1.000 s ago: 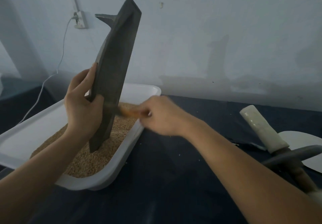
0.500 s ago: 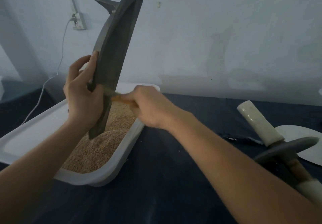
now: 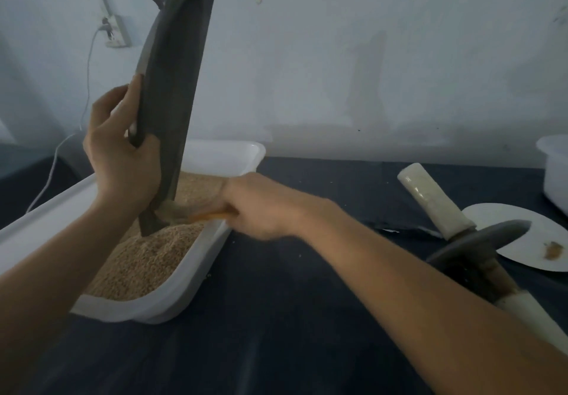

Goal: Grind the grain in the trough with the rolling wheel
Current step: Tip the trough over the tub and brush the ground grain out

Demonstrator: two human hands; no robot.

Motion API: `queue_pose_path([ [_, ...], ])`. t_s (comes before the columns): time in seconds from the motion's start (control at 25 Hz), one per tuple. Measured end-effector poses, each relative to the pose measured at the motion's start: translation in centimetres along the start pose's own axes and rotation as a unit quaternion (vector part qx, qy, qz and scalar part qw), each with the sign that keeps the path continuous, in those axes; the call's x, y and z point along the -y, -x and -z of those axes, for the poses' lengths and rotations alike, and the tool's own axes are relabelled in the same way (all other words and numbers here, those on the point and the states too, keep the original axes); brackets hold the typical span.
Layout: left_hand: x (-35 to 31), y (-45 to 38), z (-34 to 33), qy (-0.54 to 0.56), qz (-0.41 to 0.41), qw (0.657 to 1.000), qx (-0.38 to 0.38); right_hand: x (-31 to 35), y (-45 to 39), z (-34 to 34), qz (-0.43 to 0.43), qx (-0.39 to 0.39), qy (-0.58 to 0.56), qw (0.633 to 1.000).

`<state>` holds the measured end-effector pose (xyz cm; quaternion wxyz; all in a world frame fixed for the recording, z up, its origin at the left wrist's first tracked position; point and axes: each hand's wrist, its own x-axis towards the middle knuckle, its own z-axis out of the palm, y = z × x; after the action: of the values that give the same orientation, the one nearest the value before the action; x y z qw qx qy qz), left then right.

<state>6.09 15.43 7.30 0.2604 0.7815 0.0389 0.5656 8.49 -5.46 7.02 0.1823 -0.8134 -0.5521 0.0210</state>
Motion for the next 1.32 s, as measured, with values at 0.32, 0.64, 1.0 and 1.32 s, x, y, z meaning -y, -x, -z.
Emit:
queue_pose_path([
  [0.32,-0.3,-0.5,0.7,0.007,-0.02,1.0,-0.005,-0.3,0.1,0.3,-0.004,0.021,0.071,0.997],
  [0.64,-0.9,-0.8,0.9,-0.008,-0.018,1.0,0.011,0.4,-0.3,-0.1,0.025,-0.023,0.027,0.999],
  [1.0,-1.9,-1.3,1.2,-0.025,-0.001,1.0,0.006,-0.2,0.9,0.6,-0.005,-0.02,0.032,0.999],
  [1.32,-6.9,-3.0,0.4,0.065,0.075,0.995,-0.006,-0.5,5.9,4.7,-0.074,-0.146,0.01,0.986],
])
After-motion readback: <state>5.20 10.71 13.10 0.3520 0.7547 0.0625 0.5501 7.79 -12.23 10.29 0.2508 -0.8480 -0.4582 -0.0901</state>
